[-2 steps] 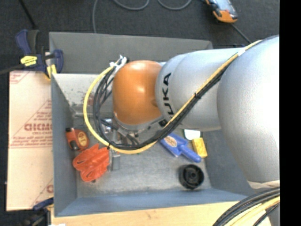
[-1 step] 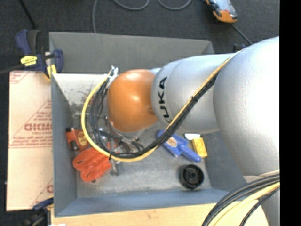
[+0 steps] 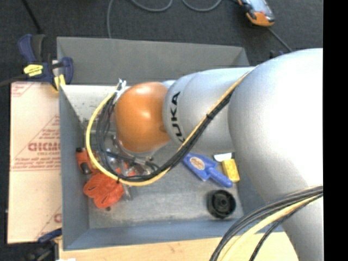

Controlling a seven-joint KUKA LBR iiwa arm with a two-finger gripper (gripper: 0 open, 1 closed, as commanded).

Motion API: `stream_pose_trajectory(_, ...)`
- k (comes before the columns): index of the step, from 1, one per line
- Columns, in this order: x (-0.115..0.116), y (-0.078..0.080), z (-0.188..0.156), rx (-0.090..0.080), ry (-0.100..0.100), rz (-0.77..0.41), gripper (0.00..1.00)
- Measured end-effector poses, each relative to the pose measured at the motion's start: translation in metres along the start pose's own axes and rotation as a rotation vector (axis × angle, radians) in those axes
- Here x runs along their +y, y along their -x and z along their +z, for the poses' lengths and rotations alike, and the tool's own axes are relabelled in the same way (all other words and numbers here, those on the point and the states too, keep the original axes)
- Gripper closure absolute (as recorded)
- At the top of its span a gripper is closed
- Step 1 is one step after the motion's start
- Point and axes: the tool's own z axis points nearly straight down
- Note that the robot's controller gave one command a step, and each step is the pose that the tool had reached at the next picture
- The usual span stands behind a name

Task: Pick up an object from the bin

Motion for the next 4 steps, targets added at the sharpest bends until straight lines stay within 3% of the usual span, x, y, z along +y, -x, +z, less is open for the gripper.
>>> stream_pose_trajectory(1, 0.001, 0.007, 0.015, -0.002, 0.000, -0.288, 1.00)
stream_pose_trajectory(2, 0.001, 0.007, 0.015, -0.002, 0.000, -0.287, 1.00)
stream_pose_trajectory(3, 0.014, -0.008, -0.016, 0.008, 0.005, -0.296, 1.00)
stream_pose_trajectory(4, 0.010, -0.007, -0.077, 0.006, 0.005, -0.170, 1.00)
